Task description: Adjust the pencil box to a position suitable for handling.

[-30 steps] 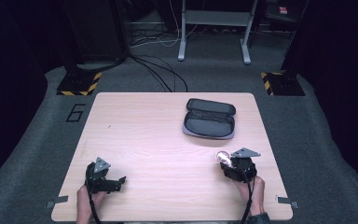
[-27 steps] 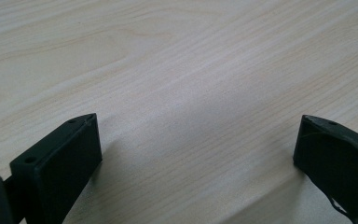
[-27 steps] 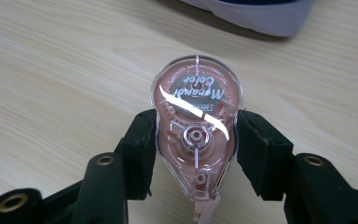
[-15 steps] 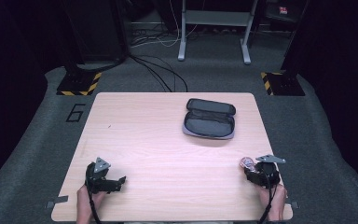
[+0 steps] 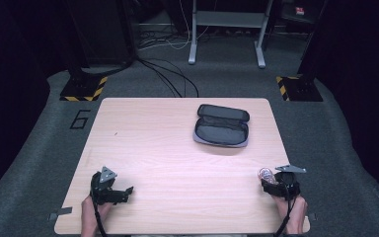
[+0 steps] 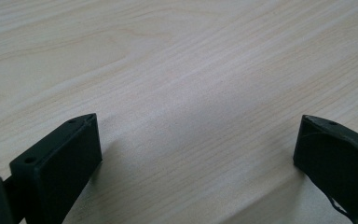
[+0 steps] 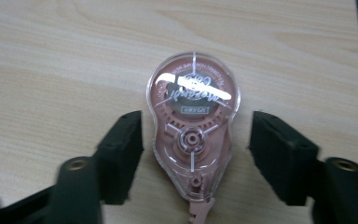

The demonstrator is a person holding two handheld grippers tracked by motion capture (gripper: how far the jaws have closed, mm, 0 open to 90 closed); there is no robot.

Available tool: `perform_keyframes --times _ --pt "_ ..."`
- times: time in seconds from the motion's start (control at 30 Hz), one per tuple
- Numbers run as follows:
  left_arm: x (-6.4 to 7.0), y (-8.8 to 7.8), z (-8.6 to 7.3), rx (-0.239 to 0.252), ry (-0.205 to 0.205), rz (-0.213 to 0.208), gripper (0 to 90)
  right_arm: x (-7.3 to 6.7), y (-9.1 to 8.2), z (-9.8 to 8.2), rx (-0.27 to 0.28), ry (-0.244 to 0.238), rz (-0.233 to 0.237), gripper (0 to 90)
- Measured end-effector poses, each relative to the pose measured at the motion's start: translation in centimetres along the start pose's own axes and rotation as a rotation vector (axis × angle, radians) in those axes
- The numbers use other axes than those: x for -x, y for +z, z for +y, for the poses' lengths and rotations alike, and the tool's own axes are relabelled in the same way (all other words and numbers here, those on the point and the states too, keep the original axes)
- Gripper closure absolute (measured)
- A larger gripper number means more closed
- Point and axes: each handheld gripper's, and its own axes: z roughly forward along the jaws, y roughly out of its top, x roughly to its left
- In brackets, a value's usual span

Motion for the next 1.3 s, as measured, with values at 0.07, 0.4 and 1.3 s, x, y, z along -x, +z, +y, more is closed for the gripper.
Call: perform_keyframes --times 0.07,0.4,1.3 --pt "0.0 0.0 0.0 0.001 -0.001 0.000 0.8 0.0 -0.3 0.4 0.012 0.010 0.010 23.0" --pt "0.0 0.0 0.0 0.001 0.000 0.000 0.8 -1.6 -0.2 4.4 0.058 -0.029 0.100 11.6" --pt "-0.1 0.0 0.0 -0.005 0.005 -0.004 0.8 -2.4 5.8 13.1 0.045 -0.022 0.178 13.7"
